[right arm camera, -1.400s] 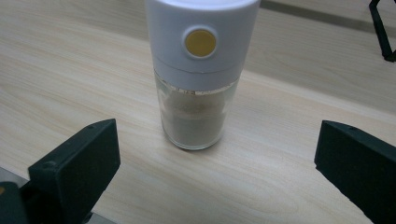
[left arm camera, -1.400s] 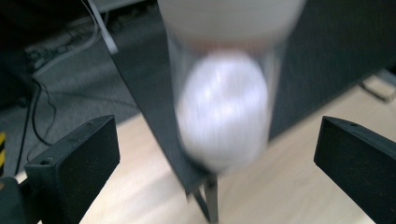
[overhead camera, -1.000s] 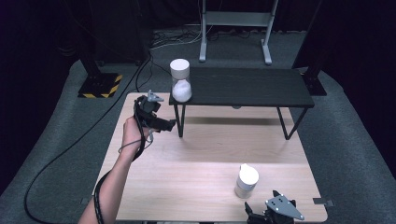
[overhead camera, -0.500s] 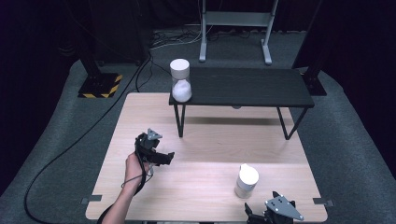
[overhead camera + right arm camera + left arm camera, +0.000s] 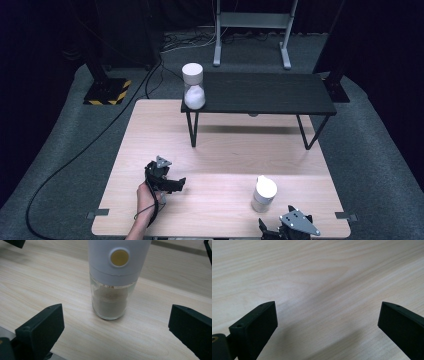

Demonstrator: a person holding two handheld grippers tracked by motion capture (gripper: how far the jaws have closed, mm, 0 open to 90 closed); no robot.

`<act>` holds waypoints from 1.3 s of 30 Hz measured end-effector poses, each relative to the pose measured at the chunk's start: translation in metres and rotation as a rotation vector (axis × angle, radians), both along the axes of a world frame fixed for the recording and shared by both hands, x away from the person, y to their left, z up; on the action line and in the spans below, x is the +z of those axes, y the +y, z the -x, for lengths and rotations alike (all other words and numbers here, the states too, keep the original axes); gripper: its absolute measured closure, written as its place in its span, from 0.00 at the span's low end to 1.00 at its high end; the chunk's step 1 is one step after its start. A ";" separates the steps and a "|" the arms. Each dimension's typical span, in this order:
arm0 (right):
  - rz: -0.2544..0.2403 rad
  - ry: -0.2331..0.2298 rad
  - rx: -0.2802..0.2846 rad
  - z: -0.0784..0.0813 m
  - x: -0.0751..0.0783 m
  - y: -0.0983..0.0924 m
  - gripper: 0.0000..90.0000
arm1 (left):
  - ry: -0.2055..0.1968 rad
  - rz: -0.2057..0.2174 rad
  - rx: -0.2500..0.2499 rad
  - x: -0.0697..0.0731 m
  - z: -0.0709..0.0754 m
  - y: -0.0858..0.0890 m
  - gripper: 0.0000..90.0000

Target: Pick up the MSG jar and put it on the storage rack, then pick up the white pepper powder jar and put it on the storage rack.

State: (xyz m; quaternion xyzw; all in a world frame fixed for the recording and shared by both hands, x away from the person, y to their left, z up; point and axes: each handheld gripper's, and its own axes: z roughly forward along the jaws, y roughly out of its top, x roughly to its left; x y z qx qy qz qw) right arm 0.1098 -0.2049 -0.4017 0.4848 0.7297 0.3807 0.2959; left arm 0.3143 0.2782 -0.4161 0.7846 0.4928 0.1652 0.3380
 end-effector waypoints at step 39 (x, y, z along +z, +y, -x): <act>0.031 0.023 0.018 -0.014 0.004 0.008 0.00 | -0.069 -0.036 -0.017 -0.021 0.014 -0.013 0.01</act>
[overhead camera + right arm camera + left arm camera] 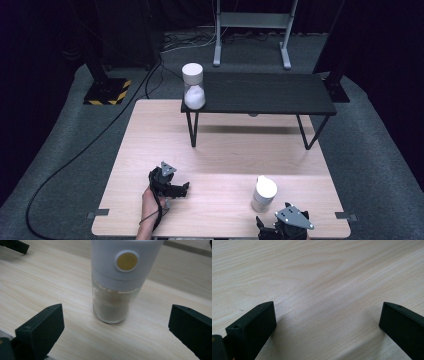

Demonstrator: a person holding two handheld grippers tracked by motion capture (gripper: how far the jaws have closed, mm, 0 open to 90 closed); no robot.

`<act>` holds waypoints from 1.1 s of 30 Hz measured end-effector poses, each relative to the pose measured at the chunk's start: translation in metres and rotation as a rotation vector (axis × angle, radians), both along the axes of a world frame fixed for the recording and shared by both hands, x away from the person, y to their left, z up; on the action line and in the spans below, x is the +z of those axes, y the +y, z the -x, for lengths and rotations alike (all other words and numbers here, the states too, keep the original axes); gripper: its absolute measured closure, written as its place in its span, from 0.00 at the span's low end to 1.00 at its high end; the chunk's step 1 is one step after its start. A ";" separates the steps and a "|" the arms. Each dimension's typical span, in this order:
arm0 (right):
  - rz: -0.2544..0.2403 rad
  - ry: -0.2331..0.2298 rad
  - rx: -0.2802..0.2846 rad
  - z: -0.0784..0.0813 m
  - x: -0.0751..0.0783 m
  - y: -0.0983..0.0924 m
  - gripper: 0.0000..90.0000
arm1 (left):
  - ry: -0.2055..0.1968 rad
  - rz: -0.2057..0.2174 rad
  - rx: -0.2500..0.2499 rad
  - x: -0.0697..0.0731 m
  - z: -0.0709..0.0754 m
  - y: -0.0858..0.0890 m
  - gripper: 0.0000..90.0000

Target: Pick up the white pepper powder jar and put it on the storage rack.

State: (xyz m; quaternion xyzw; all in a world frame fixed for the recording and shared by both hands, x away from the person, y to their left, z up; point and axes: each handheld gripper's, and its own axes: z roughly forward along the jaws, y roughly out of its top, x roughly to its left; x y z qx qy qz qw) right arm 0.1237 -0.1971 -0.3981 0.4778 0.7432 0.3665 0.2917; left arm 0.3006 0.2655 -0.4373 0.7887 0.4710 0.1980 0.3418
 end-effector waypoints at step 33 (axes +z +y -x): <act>-0.082 -0.026 -0.014 -0.055 -0.046 0.001 0.00 | 0.000 -0.002 0.000 0.000 0.000 0.000 0.01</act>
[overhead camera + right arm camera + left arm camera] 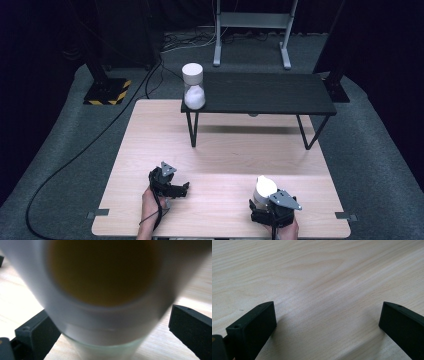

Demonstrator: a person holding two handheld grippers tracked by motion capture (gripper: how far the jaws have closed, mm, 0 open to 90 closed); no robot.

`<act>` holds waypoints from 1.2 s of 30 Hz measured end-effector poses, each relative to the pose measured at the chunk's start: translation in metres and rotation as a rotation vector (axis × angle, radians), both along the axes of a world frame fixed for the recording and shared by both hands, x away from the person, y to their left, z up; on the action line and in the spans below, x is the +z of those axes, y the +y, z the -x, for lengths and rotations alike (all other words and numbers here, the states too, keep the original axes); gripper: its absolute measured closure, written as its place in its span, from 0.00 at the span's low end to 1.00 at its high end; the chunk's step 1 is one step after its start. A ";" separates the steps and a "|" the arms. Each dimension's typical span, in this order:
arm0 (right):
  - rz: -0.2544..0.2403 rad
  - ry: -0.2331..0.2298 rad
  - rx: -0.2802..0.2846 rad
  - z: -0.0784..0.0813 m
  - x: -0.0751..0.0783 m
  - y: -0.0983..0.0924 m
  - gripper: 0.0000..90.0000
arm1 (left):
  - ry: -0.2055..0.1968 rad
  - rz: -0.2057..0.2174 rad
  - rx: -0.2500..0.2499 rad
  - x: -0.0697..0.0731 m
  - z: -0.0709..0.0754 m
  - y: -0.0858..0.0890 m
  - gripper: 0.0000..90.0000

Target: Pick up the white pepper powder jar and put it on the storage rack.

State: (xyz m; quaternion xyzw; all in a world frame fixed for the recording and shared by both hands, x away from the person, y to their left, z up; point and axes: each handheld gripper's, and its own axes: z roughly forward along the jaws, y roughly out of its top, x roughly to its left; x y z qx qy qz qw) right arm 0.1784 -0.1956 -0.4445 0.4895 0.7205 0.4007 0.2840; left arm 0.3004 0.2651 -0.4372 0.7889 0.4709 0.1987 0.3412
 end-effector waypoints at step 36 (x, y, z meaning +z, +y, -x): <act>-0.025 -0.028 0.012 0.002 0.010 -0.010 0.33 | -0.005 -0.002 -0.008 0.000 0.001 0.000 0.03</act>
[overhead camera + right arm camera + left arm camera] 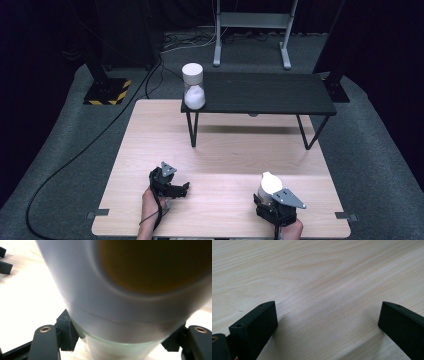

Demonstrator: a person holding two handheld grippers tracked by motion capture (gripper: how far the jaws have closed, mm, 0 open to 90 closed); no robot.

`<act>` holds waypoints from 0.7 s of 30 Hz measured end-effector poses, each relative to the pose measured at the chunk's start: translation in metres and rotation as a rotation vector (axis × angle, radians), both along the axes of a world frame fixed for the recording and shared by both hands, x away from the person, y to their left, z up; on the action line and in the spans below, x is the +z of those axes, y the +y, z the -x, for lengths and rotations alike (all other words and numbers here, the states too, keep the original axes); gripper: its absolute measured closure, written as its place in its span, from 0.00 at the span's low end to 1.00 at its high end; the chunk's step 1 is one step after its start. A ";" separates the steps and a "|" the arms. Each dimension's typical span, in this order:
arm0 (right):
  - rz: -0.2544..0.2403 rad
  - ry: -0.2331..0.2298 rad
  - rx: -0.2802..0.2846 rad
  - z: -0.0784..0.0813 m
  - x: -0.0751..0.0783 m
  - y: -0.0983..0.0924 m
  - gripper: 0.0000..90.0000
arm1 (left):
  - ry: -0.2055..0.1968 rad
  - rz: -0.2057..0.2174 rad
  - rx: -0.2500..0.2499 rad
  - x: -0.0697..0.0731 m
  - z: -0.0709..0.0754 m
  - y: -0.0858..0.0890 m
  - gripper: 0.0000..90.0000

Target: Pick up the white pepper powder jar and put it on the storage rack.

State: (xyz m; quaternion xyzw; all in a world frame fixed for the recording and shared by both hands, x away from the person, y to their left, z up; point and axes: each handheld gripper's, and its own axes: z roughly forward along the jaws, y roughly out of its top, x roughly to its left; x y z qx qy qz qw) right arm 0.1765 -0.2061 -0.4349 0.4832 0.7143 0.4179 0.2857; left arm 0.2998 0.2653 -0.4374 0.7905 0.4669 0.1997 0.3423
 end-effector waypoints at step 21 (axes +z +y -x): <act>0.028 -0.016 -0.026 -0.008 0.023 -0.011 0.33 | 0.000 0.001 -0.001 0.000 0.000 0.000 0.03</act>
